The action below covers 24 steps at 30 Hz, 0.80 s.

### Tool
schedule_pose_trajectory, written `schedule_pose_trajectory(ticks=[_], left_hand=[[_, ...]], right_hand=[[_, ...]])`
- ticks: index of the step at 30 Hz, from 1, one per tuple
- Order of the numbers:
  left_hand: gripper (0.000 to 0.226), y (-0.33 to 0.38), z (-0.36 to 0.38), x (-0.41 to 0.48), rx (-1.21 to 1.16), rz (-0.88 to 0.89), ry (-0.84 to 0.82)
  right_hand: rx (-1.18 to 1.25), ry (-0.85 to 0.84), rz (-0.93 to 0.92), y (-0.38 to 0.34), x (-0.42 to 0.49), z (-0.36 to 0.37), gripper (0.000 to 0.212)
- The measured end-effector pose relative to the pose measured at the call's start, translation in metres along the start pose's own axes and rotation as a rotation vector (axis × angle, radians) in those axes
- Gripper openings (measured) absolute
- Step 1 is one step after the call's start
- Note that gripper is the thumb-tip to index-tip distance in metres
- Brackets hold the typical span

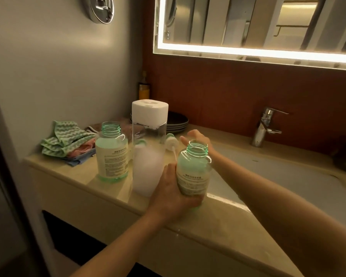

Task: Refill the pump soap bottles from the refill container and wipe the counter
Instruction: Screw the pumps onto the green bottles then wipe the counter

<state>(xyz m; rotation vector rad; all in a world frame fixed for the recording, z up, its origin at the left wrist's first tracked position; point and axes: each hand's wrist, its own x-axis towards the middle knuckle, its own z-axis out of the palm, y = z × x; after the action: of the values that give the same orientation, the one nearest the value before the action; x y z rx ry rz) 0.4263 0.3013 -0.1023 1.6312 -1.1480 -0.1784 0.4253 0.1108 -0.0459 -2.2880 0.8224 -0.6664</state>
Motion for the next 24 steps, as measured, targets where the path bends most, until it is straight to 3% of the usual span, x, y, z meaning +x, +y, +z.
schedule_pose_trajectory(ticks=[4, 10, 19, 24], left_hand=[[0.068, 0.003, 0.000, 0.000, 0.003, -0.038, -0.017], [0.068, 0.006, -0.002, 0.000, -0.001, -0.067, -0.039], [0.068, 0.011, -0.002, -0.002, 0.033, -0.082, -0.030], [0.067, 0.014, -0.002, -0.003, 0.040, -0.097, -0.020]], right_hand=[[-0.292, -0.077, -0.028, -0.005, 0.037, 0.023, 0.050], [-0.371, -0.282, -0.146, -0.002, 0.063, 0.043, 0.040], [-0.346, -0.221, -0.152, 0.004, 0.065, 0.048, 0.021], [-0.214, -0.171, -0.093, 0.001, 0.050, 0.025, 0.026]])
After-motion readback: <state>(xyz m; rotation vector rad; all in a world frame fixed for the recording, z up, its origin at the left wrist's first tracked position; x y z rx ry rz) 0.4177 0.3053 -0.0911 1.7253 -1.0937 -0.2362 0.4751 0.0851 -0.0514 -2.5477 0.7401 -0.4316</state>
